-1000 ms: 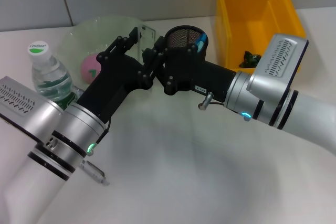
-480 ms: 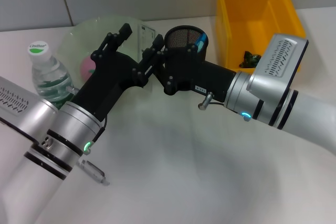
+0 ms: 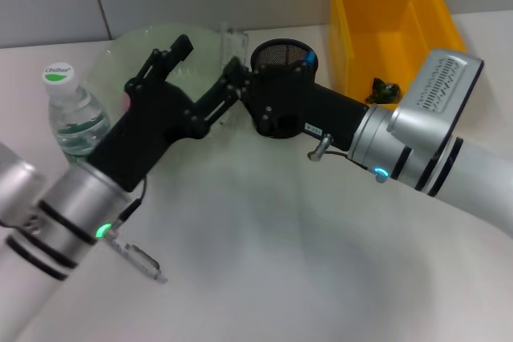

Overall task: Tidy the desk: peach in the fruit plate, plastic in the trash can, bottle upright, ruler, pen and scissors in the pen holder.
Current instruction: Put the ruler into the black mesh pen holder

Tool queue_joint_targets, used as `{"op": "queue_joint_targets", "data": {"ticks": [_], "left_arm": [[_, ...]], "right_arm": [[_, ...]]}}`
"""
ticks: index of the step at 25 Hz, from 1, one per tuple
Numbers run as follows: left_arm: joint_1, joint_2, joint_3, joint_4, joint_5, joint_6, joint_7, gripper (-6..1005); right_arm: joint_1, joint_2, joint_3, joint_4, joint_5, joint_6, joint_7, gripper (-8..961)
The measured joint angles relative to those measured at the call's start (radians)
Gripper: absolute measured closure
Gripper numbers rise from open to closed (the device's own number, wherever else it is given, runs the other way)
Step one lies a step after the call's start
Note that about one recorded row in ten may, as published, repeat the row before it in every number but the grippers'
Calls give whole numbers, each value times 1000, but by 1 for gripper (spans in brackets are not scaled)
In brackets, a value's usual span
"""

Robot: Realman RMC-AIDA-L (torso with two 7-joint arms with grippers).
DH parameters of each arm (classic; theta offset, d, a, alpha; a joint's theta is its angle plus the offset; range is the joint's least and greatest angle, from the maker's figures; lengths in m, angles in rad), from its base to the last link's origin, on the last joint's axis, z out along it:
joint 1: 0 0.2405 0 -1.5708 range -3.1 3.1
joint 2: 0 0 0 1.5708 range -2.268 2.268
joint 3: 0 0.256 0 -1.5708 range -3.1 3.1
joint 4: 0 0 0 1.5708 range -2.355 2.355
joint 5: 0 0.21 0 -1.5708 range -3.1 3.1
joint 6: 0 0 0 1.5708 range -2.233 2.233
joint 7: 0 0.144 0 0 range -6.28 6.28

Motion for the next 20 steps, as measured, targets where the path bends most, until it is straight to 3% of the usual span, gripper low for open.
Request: {"op": "queue_joint_targets", "data": {"ticks": [12, 20], "left_arm": [[55, 6, 25, 292, 295, 134, -373, 185], [63, 6, 161, 497, 337, 178, -547, 184]], "right_arm": [[-85, 0, 83, -117, 8, -115, 50, 886], [-139, -6, 127, -237, 8, -127, 210, 875]]}}
